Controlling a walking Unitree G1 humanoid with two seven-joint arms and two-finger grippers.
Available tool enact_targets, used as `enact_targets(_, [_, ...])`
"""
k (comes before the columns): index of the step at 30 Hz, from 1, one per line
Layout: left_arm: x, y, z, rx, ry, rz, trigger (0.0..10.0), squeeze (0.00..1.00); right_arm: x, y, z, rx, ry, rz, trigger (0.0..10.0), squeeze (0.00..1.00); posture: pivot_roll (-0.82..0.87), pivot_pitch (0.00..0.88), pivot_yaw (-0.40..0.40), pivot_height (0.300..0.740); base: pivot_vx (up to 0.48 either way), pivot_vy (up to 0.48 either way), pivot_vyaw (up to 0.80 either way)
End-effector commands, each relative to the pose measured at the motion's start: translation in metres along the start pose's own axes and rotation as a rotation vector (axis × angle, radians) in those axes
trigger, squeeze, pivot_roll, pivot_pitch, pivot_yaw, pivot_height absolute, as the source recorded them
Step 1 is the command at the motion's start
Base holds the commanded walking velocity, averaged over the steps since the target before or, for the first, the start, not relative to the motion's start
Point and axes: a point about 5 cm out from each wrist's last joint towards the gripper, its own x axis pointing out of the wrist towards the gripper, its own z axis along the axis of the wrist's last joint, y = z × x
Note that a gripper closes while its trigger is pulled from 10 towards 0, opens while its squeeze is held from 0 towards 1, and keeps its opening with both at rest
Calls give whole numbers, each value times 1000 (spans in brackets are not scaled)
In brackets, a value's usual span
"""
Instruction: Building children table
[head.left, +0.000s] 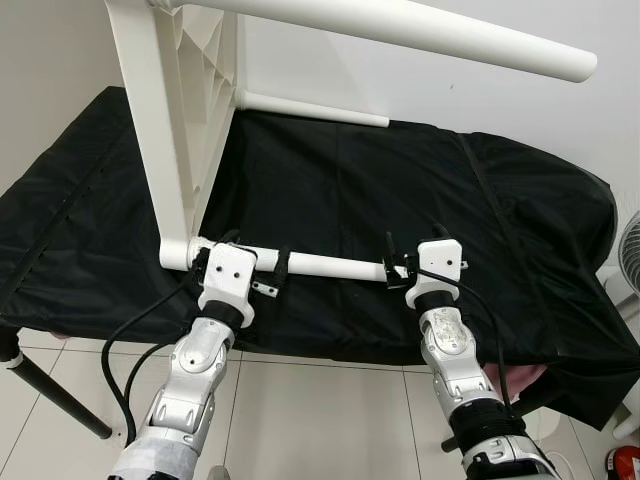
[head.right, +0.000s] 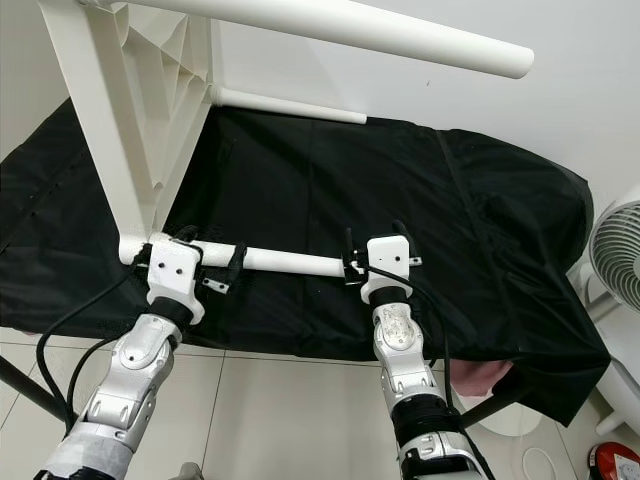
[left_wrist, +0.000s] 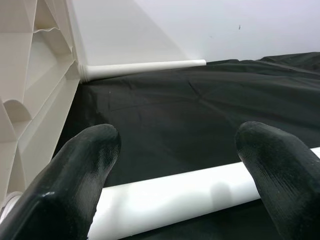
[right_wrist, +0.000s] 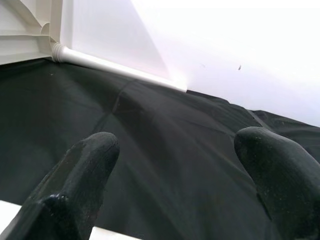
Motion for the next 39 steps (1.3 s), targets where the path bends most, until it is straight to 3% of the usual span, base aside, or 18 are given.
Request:
enact_targets(1, [0, -4, -1, -11, 13, -84, 10000, 0, -3, -2, -2, 3, 8, 4, 10000, 1000, 25, 0, -87, 740, 0, 0, 0])
enact_targets(6, [0, -4, -1, -14, 13, -87, 10000, 0, -3, -1, -1, 20, 1, 11, 10000, 1000, 25, 0, -87, 740, 0, 0, 0])
enact_targets(7, [-1, -5, 0, -19, 10, -91, 10000, 0, -3, 0, 0, 18, -3, 21, 10000, 804, 25, 0, -86, 740, 0, 0, 0])
enact_targets(8, [-2, -5, 0, -25, 7, -99, 10000, 0, -3, 0, 1, 11, -11, 30, 10000, 0, 25, 0, -86, 740, 0, 0, 0])
enact_targets(17, [-6, -15, 0, -73, 41, -165, 10000, 0, 2, -1, 12, -38, -50, 31, 10000, 0, 24, 0, -87, 740, 0, 0, 0])
enact_targets(19, [-3, -22, -2, -135, 111, -202, 10000, 0, 13, -7, 26, -159, -97, -9, 10000, 0, 21, 0, -88, 740, 0, 0, 0])
enact_targets(21, [-2, -24, -2, -148, 127, -211, 10000, 0, 17, -10, 31, -194, -119, -26, 10000, 0, 18, 0, -87, 740, 0, 0, 0])
enact_targets(23, [0, -28, -4, -212, 169, -226, 10000, 0, 24, -15, 47, -297, -202, -74, 10000, 0, 14, 0, -85, 740, 0, 0, 0])
enact_targets(25, [1, -32, -7, -270, 223, -254, 10000, 0, 32, -22, 63, -322, -288, -143, 10000, 0, 14, 0, -88, 740, 0, 0, 0])
enact_targets(29, [1, -34, -9, -276, 249, -268, 10000, 0, 34, -24, 69, -326, -315, -178, 10000, 0, 14, 0, -88, 740, 0, 0, 0])
enact_targets(33, [6, -31, -6, -324, 281, -213, 10000, 0, 40, -21, 83, -301, -371, -183, 10000, 0, 21, 0, -93, 740, 0, 0, 0])
enact_targets(39, [8, -21, -6, -366, 322, -125, 10000, 0, 34, -12, 85, -375, -417, -135, 10000, 0, 21, 0, -93, 740, 0, 0, 0])
